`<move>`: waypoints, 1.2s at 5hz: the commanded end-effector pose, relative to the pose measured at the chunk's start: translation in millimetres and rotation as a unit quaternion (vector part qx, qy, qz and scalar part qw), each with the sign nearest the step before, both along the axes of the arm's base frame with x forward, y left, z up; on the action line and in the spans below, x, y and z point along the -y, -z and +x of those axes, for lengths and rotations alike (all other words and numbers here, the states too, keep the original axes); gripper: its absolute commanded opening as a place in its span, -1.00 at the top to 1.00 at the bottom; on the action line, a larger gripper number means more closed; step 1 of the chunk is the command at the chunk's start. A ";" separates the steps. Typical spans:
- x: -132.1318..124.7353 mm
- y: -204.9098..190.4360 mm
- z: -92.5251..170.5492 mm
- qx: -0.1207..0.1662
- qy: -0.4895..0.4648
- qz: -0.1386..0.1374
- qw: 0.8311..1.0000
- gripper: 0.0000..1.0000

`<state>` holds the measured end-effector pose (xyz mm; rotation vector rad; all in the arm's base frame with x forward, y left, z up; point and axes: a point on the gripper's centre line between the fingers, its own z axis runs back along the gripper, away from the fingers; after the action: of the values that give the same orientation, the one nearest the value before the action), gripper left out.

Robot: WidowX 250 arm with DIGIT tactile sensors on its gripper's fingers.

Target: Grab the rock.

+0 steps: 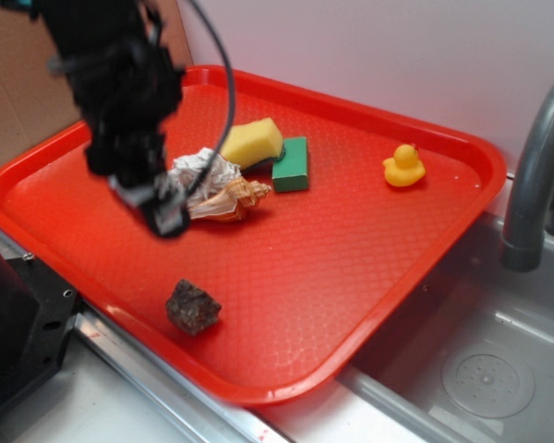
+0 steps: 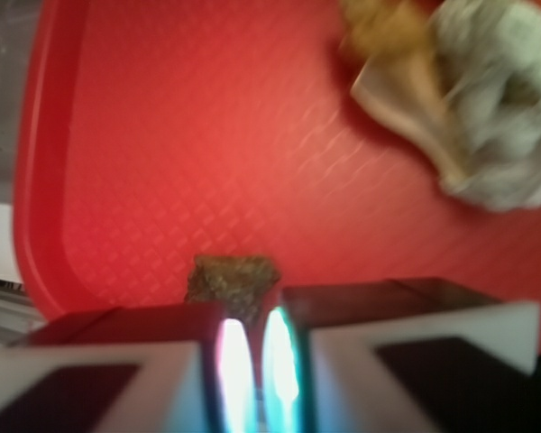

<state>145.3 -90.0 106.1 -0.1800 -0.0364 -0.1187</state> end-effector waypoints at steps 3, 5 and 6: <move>26.6 -21.0 4.6 0.019 0.074 0.014 0.997 -1.00; 43.9 12.8 -12.5 0.010 -0.030 0.033 0.999 -1.00; 59.1 27.7 -28.4 0.011 -0.067 0.040 0.997 -1.00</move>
<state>137.7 -126.7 73.9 -0.0778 -0.0522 0.0071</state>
